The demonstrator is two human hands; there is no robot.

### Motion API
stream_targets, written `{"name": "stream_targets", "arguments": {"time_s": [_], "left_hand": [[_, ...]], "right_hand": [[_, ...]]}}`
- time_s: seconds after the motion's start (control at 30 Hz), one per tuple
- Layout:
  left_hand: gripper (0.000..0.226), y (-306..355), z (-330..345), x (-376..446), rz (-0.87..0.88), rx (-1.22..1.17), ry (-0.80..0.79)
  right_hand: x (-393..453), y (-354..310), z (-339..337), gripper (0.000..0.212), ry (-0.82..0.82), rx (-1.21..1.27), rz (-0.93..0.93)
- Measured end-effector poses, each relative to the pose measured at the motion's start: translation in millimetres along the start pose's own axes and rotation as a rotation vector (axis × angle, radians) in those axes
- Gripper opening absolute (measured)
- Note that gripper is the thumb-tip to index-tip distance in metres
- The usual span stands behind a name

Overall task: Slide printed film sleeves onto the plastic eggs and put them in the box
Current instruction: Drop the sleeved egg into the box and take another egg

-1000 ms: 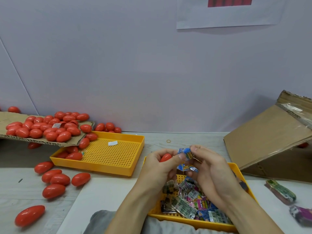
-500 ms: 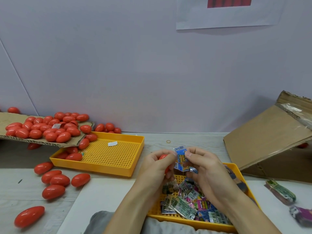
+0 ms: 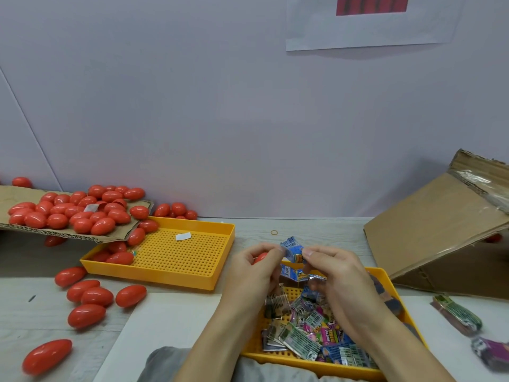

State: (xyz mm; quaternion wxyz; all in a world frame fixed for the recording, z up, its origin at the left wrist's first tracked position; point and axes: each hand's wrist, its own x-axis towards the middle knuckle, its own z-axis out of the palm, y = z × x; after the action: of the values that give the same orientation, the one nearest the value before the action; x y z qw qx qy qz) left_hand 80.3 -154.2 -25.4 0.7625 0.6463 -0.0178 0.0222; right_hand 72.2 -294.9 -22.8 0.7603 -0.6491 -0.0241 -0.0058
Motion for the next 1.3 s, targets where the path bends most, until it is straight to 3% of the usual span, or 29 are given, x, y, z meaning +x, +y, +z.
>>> {"name": "stream_targets", "arguments": {"time_s": [0.17,0.43,1.0,1.3], "left_hand": [[0.013,-0.5,0.2,0.5,0.008,-0.021,0.046],[0.020,-0.8,1.8,-4.3,0.095,0.218,-0.066],[0.011,-1.0,0.4,-2.1,0.076,0.129,-0.013],[0.017,-1.2,1.1,-1.8,-0.055,0.037,-0.090]], "right_hand": [[-1.2,0.9,2.0,0.018,-0.044,-0.073,-0.025],[1.2,-1.9,0.8,0.016,0.110,0.107,-0.088],[3.9,1.9,-1.1,0.010,0.080,0.077,-0.045],[7.4,5.3,-2.6,0.008,0.219,0.122,-0.029]]}}
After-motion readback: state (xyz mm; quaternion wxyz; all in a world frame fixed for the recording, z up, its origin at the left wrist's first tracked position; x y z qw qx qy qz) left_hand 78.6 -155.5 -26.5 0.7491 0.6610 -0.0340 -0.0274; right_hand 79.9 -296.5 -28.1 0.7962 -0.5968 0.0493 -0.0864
